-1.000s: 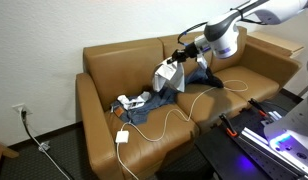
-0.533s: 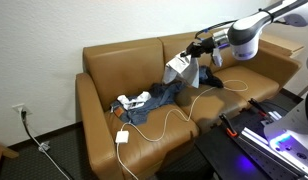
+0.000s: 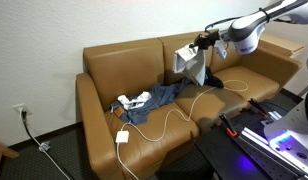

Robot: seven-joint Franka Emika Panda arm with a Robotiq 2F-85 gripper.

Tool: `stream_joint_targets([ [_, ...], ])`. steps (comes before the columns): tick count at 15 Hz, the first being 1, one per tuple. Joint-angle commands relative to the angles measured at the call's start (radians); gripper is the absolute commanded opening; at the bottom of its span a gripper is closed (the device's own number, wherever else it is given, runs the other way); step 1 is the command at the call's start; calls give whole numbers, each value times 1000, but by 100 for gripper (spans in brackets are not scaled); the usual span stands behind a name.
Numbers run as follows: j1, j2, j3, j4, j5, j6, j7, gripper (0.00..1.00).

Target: Move the cloth to the right

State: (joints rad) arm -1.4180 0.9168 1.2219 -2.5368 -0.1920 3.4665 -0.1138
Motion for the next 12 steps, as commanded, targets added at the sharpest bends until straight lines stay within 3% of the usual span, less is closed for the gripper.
stream_joint_targets([
  [1,-188,-101,35,3,-38,0,78,2],
  [4,-332,-160,22,13,-43,0,103,2],
  [7,-402,-193,-47,63,-39,-1,92,2],
  [10,-305,-207,-208,133,39,-3,137,2],
  [11,-371,-163,-148,108,-40,-7,117,2],
  [12,-361,-163,-178,117,-46,-9,121,7],
])
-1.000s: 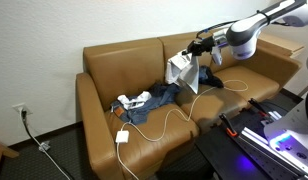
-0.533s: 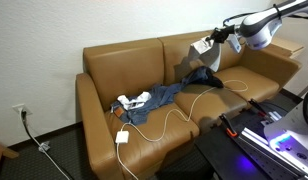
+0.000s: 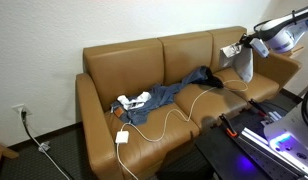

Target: Move the cloth to the right

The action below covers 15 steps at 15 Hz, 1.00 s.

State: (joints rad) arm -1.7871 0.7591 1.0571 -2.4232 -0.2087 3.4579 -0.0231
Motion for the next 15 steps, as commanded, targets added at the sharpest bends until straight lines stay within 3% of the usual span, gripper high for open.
stream_joint_targets([
  [1,7,2,-14,4,-37,0,30,7],
  [3,9,3,-7,4,-41,0,32,7],
  [4,59,-29,-46,21,-15,0,31,2],
  [6,237,-20,-210,106,30,-2,8,2],
  [7,294,7,-266,127,91,-1,-55,2],
  [10,517,106,-435,267,142,-2,-75,2],
  [11,576,138,-488,317,83,-2,-15,2],
  [15,729,246,-610,434,59,-7,27,2],
])
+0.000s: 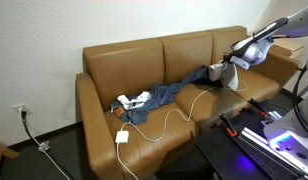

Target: Move the cloth to the right

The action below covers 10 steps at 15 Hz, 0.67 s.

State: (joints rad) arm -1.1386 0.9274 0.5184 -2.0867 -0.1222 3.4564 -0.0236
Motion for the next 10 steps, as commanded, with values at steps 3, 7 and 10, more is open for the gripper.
stream_joint_targets([
  [3,73,130,-82,147,-33,-134,65,2],
  [7,61,132,-68,131,-8,-170,25,7],
  [10,35,139,-46,142,-8,-217,18,2],
])
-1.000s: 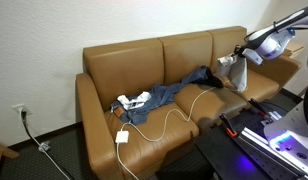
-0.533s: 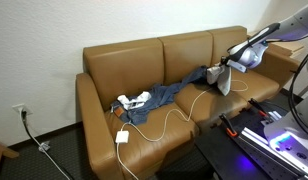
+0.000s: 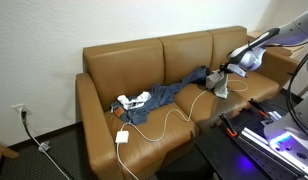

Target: Move the cloth to the right

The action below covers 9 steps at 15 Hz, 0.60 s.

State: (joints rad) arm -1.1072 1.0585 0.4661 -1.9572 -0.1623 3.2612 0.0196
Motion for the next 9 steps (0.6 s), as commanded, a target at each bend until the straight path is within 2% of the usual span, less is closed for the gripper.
stream_joint_targets([
  [1,-24,41,34,33,20,-94,-45,2],
  [7,179,177,-55,188,126,-408,-111,2],
  [9,249,206,-104,261,180,-487,-104,2],
])
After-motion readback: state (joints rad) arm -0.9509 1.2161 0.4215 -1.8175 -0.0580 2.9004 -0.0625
